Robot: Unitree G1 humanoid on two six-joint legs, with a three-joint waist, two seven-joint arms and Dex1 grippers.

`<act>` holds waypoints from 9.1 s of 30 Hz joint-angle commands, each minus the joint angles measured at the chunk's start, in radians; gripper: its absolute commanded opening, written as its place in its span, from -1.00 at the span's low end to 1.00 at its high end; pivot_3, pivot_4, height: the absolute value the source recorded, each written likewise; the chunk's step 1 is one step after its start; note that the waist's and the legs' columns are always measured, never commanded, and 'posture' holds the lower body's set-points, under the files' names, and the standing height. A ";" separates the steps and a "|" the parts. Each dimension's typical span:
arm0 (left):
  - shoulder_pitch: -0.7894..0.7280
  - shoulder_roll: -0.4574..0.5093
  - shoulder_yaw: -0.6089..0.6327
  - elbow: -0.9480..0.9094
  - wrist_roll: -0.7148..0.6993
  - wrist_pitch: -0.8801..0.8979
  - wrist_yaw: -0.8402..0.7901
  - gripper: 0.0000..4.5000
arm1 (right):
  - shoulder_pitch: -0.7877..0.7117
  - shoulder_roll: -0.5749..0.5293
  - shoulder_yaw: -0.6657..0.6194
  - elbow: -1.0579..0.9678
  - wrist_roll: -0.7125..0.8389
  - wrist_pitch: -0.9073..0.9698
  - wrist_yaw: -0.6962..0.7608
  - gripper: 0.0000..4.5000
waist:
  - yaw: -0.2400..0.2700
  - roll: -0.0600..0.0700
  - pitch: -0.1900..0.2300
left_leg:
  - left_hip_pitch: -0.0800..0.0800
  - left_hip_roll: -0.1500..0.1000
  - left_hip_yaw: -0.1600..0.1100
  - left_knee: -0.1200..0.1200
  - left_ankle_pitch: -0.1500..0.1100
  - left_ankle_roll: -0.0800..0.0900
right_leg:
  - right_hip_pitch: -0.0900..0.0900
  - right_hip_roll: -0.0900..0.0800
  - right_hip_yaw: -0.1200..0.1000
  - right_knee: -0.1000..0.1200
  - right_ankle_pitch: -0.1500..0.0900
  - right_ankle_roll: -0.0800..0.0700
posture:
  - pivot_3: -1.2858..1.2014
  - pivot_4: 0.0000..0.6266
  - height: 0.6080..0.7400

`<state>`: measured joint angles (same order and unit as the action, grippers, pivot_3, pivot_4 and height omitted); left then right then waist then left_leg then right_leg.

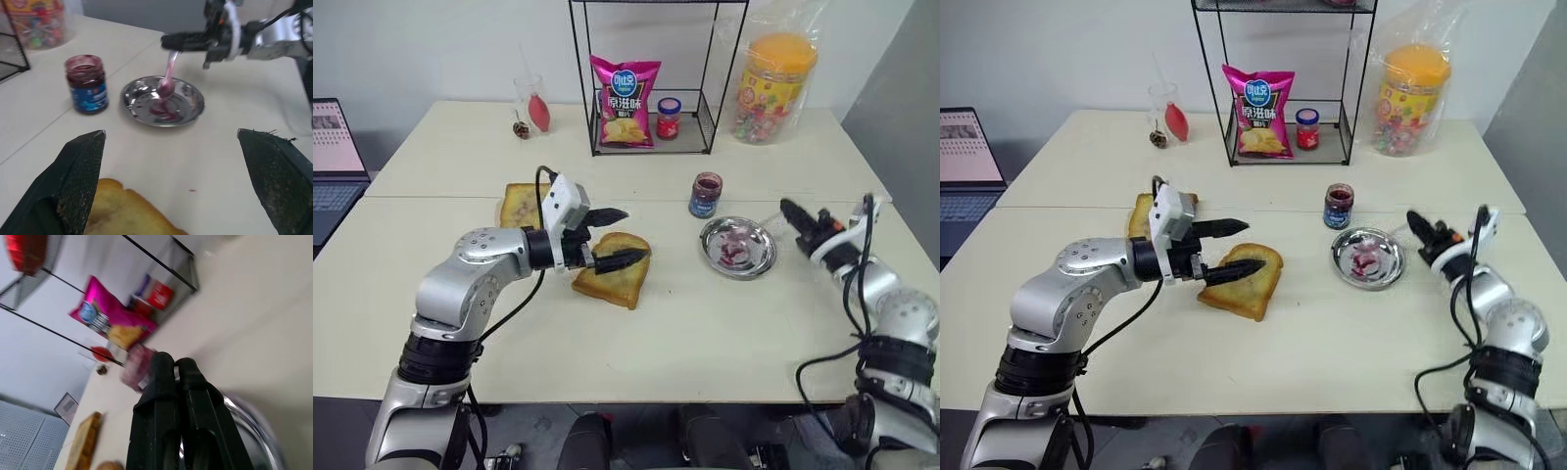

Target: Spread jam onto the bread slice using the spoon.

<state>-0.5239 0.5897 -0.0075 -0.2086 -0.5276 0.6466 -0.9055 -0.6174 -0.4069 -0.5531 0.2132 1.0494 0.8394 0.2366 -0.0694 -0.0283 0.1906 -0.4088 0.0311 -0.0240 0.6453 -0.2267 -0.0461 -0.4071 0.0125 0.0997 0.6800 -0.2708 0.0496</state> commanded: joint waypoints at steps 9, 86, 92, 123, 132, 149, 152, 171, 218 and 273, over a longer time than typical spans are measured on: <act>-0.047 -0.076 0.013 0.047 0.042 -0.073 0.088 1.00 | -0.246 -0.025 0.261 0.123 -0.331 -0.253 0.139 -1.00 | 0.007 0.000 0.000 | -0.007 -0.001 -0.001 0.000 0.000 0.000 | -0.005 -0.001 -0.001 -0.001 0.001 -0.003 | 0.03 -0.52 1.00; -0.037 -0.072 0.013 0.022 0.062 -0.084 0.104 1.00 | -0.464 0.083 0.140 0.574 -0.523 -0.382 0.143 -1.00 | 0.010 0.000 0.000 | -0.008 -0.001 -0.001 0.000 0.000 0.000 | -0.008 -0.001 -0.003 0.001 0.003 -0.006 | 0.03 -0.52 1.00; -0.033 -0.073 0.013 0.020 0.064 -0.084 0.109 1.00 | -0.479 0.083 0.097 0.596 -0.489 -0.347 0.117 -1.00 | 0.009 0.000 0.000 | -0.008 -0.001 -0.001 0.000 0.000 0.000 | -0.008 -0.001 -0.003 0.001 0.003 -0.006 | 0.03 -0.52 1.00; -0.023 -0.060 0.018 0.019 0.061 -0.084 0.087 1.00 | -0.530 0.076 -0.066 0.633 -0.347 -0.292 -0.025 -1.00 | 0.009 0.000 0.000 | -0.008 -0.001 -0.001 -0.001 0.000 0.000 | -0.007 -0.001 -0.003 0.001 0.003 -0.006 | 0.03 -0.52 1.00; -0.002 -0.052 0.042 0.002 0.039 -0.081 0.082 1.00 | -0.525 0.087 -0.133 0.557 -0.247 -0.211 -0.091 -1.00 | 0.009 0.000 0.000 | -0.008 -0.001 -0.001 -0.001 0.000 0.000 | -0.008 -0.001 -0.002 0.001 0.003 -0.006 | 0.03 -0.52 1.00; 0.333 0.113 0.306 -0.195 -0.078 -0.006 0.084 1.00 | -0.318 0.375 0.048 -0.141 0.033 0.138 -0.339 -1.00 | -0.013 0.001 0.000 | -0.009 0.001 -0.002 -0.002 0.000 0.000 | -0.009 -0.001 -0.003 0.001 0.003 -0.006 | 0.03 -0.52 1.00; 0.425 0.123 0.357 -0.259 -0.112 0.020 0.098 1.00 | -0.257 0.366 0.143 -0.196 -0.005 0.147 -0.275 -1.00 | -0.013 0.000 0.000 | -0.010 0.001 -0.002 -0.002 0.000 0.000 | -0.010 -0.001 -0.004 0.001 0.003 -0.006 | 0.03 -0.52 1.00; 0.742 0.123 0.494 -0.407 -0.148 0.003 0.126 1.00 | -0.048 0.323 0.670 -0.200 -0.468 -0.258 0.212 -1.00 | -0.014 0.000 0.000 | -0.008 0.003 -0.001 -0.001 0.000 0.000 | -0.011 0.001 -0.003 0.001 0.001 -0.004 | 0.03 -0.52 1.00; 0.710 0.147 0.464 -0.336 -0.122 -0.041 0.118 1.00 | -0.218 0.362 0.422 0.286 -0.517 -0.237 0.186 -1.00 | -0.015 -0.001 -0.001 | -0.008 0.003 -0.001 0.000 0.000 0.000 | -0.010 0.001 -0.003 0.001 0.004 -0.009 | 0.03 -0.52 1.00; -0.068 0.216 -0.012 0.005 -0.063 -0.032 -0.189 1.00 | 0.086 0.033 -0.076 -0.389 -0.105 0.158 -0.074 -1.00 | 0.028 -0.001 0.000 | -0.016 -0.001 -0.003 0.000 0.000 0.000 | -0.014 -0.001 -0.006 0.001 0.002 -0.005 | 0.03 -0.52 1.00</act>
<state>-0.5743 0.8166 0.0231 -0.2137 -0.6211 0.6421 -1.0698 -0.5356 -0.3546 -0.5721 -0.1498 0.9368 1.0529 0.1847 -0.0413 -0.0292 0.1904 -0.4245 0.0304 -0.0251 0.6453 -0.2264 -0.0457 -0.4205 0.0114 0.0962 0.6804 -0.2682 0.0430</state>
